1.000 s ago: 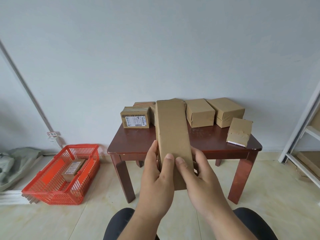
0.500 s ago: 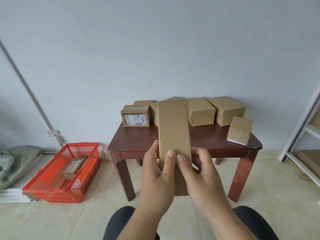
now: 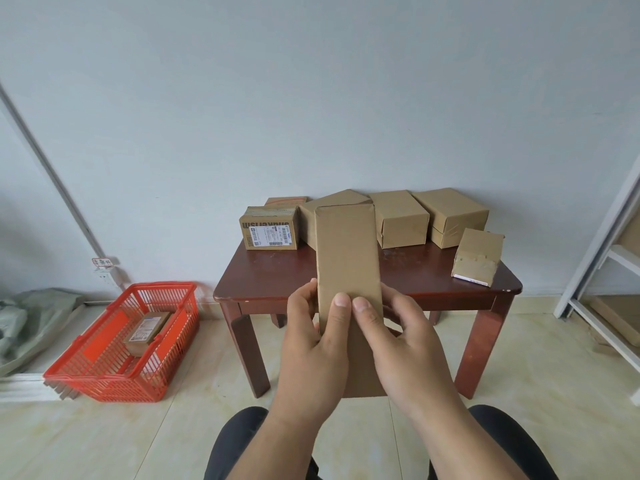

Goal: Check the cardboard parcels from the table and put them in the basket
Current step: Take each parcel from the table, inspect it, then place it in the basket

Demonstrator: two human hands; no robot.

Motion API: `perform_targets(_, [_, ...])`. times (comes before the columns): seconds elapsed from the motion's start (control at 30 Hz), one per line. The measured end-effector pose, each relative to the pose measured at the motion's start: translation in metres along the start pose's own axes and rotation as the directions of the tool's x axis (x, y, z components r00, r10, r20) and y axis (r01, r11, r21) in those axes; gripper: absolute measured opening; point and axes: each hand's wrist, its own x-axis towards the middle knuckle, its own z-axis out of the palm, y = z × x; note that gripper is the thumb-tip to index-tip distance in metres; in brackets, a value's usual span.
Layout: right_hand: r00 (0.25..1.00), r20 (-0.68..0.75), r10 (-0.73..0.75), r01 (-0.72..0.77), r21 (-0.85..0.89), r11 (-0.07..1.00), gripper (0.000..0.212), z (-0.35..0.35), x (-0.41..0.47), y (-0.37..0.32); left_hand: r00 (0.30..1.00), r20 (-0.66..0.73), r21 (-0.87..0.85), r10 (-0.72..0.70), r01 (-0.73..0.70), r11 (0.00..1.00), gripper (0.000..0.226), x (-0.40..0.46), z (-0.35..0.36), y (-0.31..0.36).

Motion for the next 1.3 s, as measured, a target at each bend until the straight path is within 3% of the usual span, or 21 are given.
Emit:
perform_targets(0.13, [0.999, -0.028, 0.035, -0.034, 0.010, 0.999, 0.036, -0.002, 0.006, -0.004, 0.998, 0.055, 0.010, 0.008, -0.008, 1.000, 0.040, -0.004, 0.001, -0.001])
perform_targets(0.33, [0.998, -0.060, 0.028, -0.025, 0.044, 0.999, 0.047, 0.000, 0.008, -0.006, 0.998, 0.047, 0.026, -0.034, 0.033, 0.999, 0.073, 0.001, 0.000, 0.000])
perform_targets(0.57, [0.996, -0.073, 0.054, -0.050, 0.055, 0.997, 0.034, 0.002, 0.008, -0.006, 0.999, -0.027, 0.061, -0.024, 0.025, 0.998, 0.038, 0.008, 0.000, 0.002])
perform_targets(0.87, [0.998, -0.065, 0.008, -0.009, -0.009, 1.000, 0.029, -0.001, 0.011, -0.007, 0.998, -0.043, 0.002, -0.035, 0.035, 0.999, 0.041, 0.005, 0.000, 0.009])
perform_targets(0.97, [0.999, -0.045, 0.004, -0.005, -0.016, 1.000, 0.037, -0.001, 0.006, -0.008, 0.999, -0.035, -0.015, -0.035, 0.034, 0.999, 0.029, 0.007, -0.002, 0.011])
perform_targets(1.13, [0.998, -0.058, 0.010, -0.011, -0.023, 1.000, 0.047, -0.002, 0.005, -0.012, 0.999, 0.033, -0.026, -0.018, 0.018, 1.000, 0.031, 0.003, -0.003, 0.013])
perform_targets(1.3, [0.995, -0.104, 0.008, -0.009, -0.012, 1.000, 0.054, -0.001, 0.008, -0.012, 1.000, -0.003, -0.039, -0.007, 0.007, 0.999, 0.029, -0.003, -0.001, 0.014])
